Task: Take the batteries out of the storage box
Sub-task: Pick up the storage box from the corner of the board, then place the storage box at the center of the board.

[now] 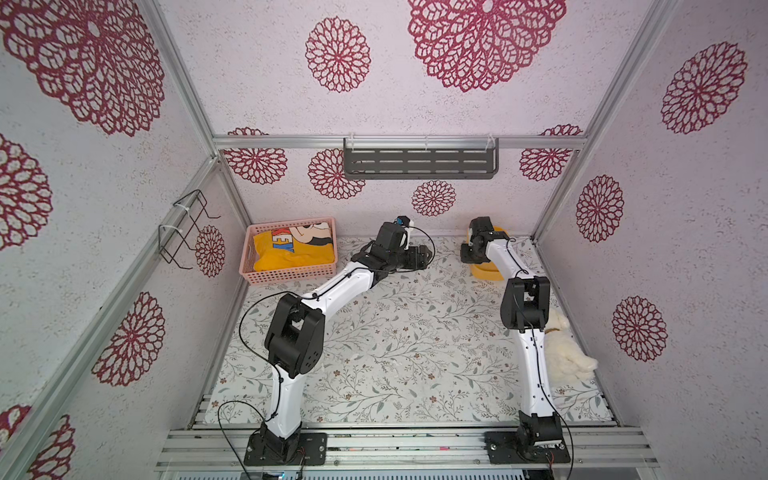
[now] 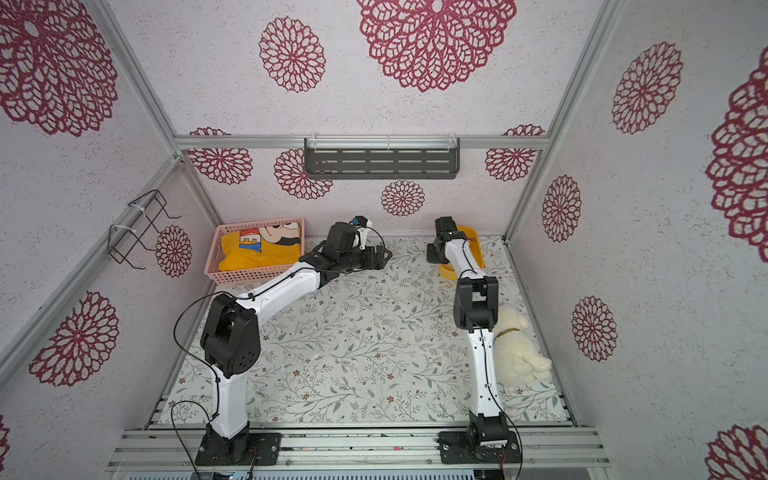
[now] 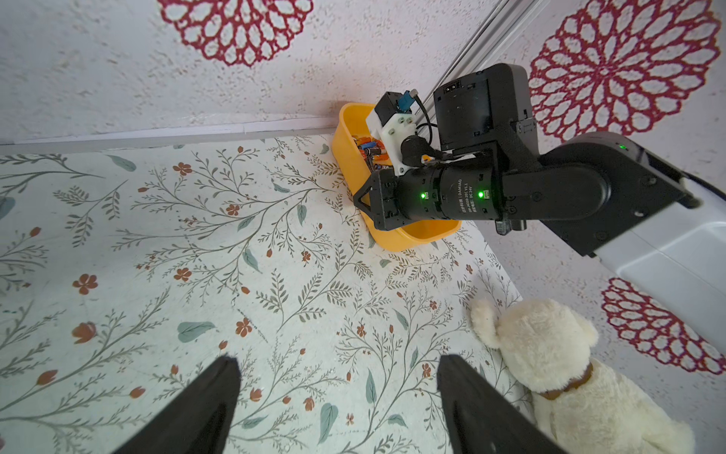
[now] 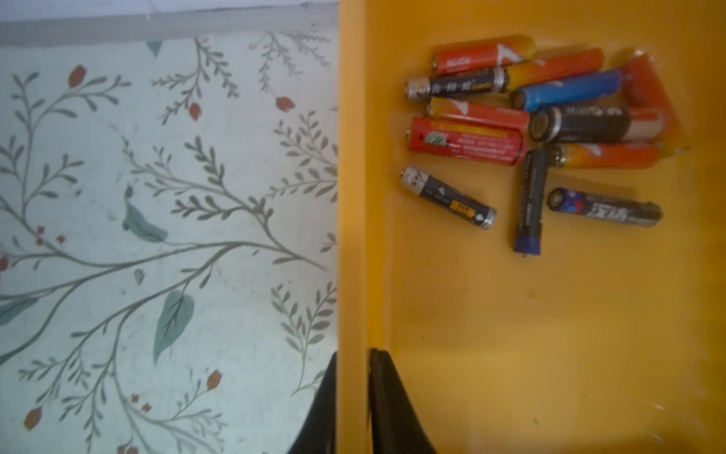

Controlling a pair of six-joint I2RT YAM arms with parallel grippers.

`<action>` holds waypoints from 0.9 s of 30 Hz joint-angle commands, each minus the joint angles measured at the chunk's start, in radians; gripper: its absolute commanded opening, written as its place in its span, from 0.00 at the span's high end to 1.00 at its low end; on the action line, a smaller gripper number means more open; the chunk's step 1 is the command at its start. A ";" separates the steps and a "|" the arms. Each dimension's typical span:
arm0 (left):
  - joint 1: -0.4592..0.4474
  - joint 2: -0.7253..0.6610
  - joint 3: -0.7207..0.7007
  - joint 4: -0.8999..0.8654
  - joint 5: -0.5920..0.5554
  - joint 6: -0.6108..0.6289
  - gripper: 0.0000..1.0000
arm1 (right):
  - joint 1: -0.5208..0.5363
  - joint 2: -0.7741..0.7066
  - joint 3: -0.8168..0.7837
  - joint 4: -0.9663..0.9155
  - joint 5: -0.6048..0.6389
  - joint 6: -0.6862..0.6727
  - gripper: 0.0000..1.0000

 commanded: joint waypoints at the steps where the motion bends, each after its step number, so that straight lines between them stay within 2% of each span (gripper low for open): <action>1: 0.004 -0.064 -0.018 -0.040 -0.018 0.002 0.15 | 0.034 -0.110 -0.029 -0.039 0.000 0.044 0.92; 5: 0.008 -0.165 -0.097 -0.047 -0.036 -0.007 0.15 | 0.086 -0.155 -0.081 -0.058 0.026 0.066 1.00; 9: 0.036 -0.268 -0.219 -0.058 -0.034 -0.050 0.14 | 0.147 -0.220 -0.165 -0.067 0.047 0.107 1.00; 13: 0.115 -0.393 -0.386 -0.081 0.002 -0.111 0.14 | 0.229 -0.318 -0.295 -0.067 0.070 0.179 1.00; 20: 0.277 -0.598 -0.679 -0.190 -0.063 -0.070 0.14 | 0.442 -0.530 -0.626 0.007 0.090 0.387 1.00; 24: 0.354 -0.680 -0.803 -0.234 -0.092 -0.052 0.14 | 0.591 -0.583 -0.716 0.038 0.124 0.515 1.00; 27: 0.374 -0.729 -0.872 -0.243 -0.123 -0.033 0.14 | 0.683 -0.589 -0.751 0.080 0.138 0.615 1.00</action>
